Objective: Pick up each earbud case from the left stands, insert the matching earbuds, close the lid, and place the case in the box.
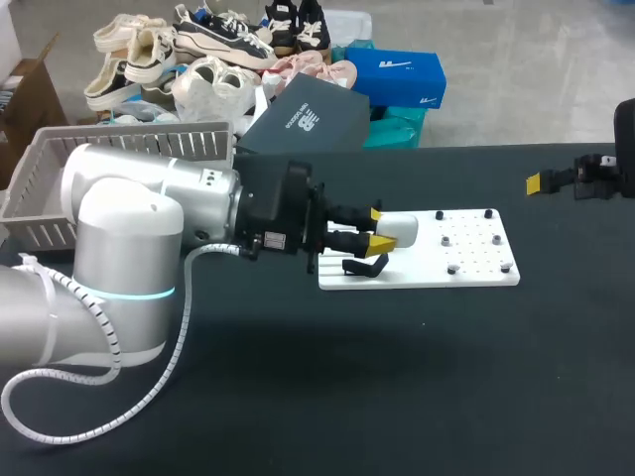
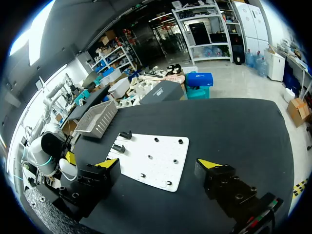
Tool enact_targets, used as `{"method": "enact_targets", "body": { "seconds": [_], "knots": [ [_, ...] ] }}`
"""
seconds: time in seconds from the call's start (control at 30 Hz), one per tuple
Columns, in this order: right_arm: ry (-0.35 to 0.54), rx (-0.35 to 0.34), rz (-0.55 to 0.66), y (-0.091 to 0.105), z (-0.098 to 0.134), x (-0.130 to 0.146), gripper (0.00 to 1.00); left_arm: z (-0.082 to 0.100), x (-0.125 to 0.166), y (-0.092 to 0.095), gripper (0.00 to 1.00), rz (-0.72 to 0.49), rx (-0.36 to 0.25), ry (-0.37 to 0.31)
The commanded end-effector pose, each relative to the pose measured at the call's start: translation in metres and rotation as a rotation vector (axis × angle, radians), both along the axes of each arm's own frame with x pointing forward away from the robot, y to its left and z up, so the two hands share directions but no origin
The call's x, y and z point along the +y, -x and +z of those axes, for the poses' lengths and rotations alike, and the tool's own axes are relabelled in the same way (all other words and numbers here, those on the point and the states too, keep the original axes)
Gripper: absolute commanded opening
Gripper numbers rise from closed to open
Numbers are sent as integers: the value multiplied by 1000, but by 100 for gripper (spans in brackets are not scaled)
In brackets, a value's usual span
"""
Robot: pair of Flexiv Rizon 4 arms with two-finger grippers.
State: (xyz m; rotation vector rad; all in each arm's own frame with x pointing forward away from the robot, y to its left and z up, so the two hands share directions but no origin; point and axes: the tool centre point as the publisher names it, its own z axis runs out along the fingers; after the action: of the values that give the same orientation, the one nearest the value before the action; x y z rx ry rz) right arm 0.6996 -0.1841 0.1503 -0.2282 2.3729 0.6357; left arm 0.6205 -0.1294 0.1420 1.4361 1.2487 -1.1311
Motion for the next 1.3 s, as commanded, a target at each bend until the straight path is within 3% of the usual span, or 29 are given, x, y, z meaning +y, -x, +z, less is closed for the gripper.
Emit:
{"method": "enact_targets", "body": {
  "seconds": [0.03, 0.23, 0.63, 1.03, 1.3],
  "knots": [
    [-3, 1, 5, -1, 0, -1, 100, -1, 0, 0, 0, 0, -2, 4],
    [-3, 1, 5, -1, 0, -1, 100, -1, -1, -1, 0, -3, -1, 10],
    [-3, 1, 5, -1, 0, -1, 100, -7, -33, -25, 0, -67, -19, 34],
    [-3, 1, 5, -1, 0, -1, 100, -10, -41, -22, 0, -83, 16, 30],
    [-3, 1, 5, -1, 0, -1, 100, -13, -39, -20, 0, -30, 34, 28]
  ]
}}
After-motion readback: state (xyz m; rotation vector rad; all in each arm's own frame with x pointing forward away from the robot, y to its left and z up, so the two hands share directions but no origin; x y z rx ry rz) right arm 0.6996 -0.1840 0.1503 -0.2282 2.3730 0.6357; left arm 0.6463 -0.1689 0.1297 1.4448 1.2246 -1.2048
